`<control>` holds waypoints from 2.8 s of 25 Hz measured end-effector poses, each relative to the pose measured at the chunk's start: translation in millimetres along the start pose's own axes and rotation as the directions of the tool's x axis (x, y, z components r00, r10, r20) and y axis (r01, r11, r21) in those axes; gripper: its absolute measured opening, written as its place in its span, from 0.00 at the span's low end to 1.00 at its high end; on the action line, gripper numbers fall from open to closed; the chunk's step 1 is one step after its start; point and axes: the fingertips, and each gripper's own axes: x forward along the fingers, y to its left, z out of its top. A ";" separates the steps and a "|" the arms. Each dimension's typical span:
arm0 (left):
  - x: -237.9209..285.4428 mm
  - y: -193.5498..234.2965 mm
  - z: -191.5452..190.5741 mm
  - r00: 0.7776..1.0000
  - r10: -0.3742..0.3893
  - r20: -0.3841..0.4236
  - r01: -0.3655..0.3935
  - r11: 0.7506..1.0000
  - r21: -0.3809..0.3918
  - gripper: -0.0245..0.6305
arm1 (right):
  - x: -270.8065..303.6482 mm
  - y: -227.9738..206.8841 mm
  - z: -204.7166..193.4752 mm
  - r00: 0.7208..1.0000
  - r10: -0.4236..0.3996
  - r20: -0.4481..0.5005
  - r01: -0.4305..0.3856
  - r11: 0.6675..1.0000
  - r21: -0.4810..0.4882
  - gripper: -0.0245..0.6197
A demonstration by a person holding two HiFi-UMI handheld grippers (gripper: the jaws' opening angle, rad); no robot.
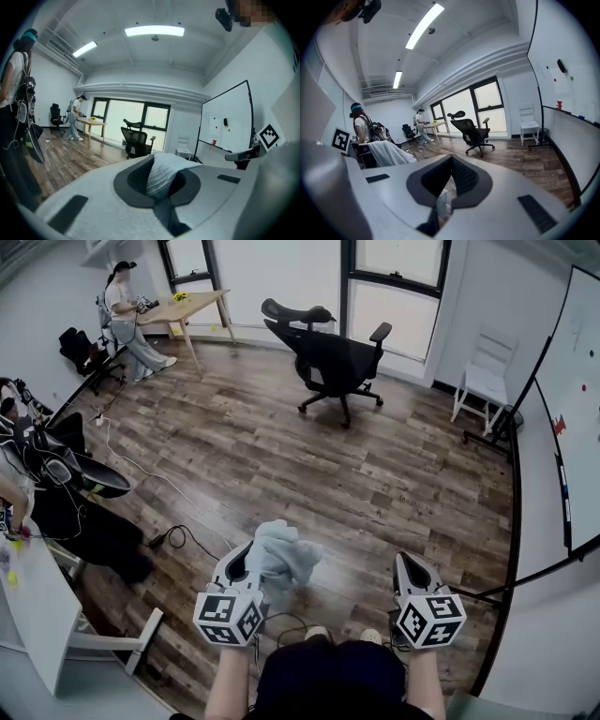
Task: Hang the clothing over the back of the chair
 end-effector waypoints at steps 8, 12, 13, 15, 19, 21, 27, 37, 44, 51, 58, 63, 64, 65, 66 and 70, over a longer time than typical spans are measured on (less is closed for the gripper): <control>-2.2 6.1 -18.3 0.999 -0.024 -0.035 0.023 1.000 -0.009 0.05 | -2.9 10.9 -25.0 0.999 -0.013 -0.042 0.013 1.000 0.009 0.04; 16.1 5.2 -21.6 0.999 -0.026 -0.045 0.025 1.000 -0.018 0.05 | 10.4 -0.7 -20.3 0.999 -0.016 -0.038 0.017 1.000 0.019 0.04; 22.7 5.4 -20.1 0.999 -0.022 -0.045 0.022 1.000 -0.021 0.05 | 15.7 -4.4 -17.8 0.999 -0.014 -0.041 0.014 1.000 0.016 0.04; 36.9 6.0 -14.3 0.999 -0.014 -0.037 0.013 1.000 -0.027 0.05 | 28.2 -12.3 -10.2 0.999 -0.007 -0.047 0.008 1.000 0.001 0.04; 69.0 6.1 3.2 1.000 0.004 -0.014 -0.004 1.000 -0.018 0.05 | 58.3 -31.1 15.0 0.999 0.019 -0.041 -0.019 1.000 -0.014 0.04; 85.5 8.5 13.8 1.000 0.019 0.001 -0.019 1.000 -0.015 0.05 | 73.9 -39.0 28.5 0.999 0.035 -0.034 -0.035 0.999 -0.021 0.04; 129.7 12.4 31.7 0.998 0.052 0.023 -0.051 0.999 -0.017 0.05 | 114.3 -66.8 53.2 0.998 0.052 -0.036 -0.053 0.998 -0.026 0.04; 187.9 14.2 40.3 0.996 0.089 0.029 -0.088 0.995 -0.039 0.05 | 170.6 -100.6 74.6 0.995 0.088 -0.051 -0.090 0.995 -0.032 0.04; 212.1 14.0 43.0 0.992 0.122 0.031 -0.121 0.992 -0.043 0.05 | 196.7 -117.6 83.1 0.990 0.124 -0.062 -0.127 0.991 -0.042 0.04; 220.9 3.0 39.6 0.988 0.145 0.059 -0.142 0.988 -0.060 0.05 | 207.1 -132.1 81.6 0.986 0.150 -0.067 -0.154 0.987 -0.056 0.04; 216.5 -7.9 39.5 0.987 0.151 0.046 -0.149 0.987 -0.055 0.05 | 204.3 -135.3 70.6 0.981 0.167 -0.097 -0.171 0.985 -0.033 0.04; 217.3 -5.9 45.6 0.986 0.156 0.061 -0.152 0.986 -0.067 0.05 | 218.8 -135.3 74.1 0.984 0.159 -0.086 -0.162 0.986 -0.028 0.04; 218.9 -3.5 47.4 0.986 0.158 0.061 -0.154 0.986 -0.065 0.05 | 223.1 -133.5 78.3 0.984 0.162 -0.079 -0.165 0.986 -0.031 0.04; 221.6 -0.3 49.1 0.985 0.160 0.061 -0.156 0.986 -0.064 0.05 | 227.9 -131.7 82.4 0.983 0.166 -0.073 -0.169 0.985 -0.035 0.04; 225.4 3.3 50.7 0.985 0.162 0.061 -0.158 0.985 -0.065 0.05 | 233.4 -130.3 86.0 0.983 0.170 -0.070 -0.173 0.984 -0.037 0.04; 249.6 14.4 57.0 0.987 0.148 0.055 -0.144 0.987 -0.069 0.05 | 258.8 -128.7 95.6 0.981 0.174 -0.086 -0.177 0.983 -0.037 0.04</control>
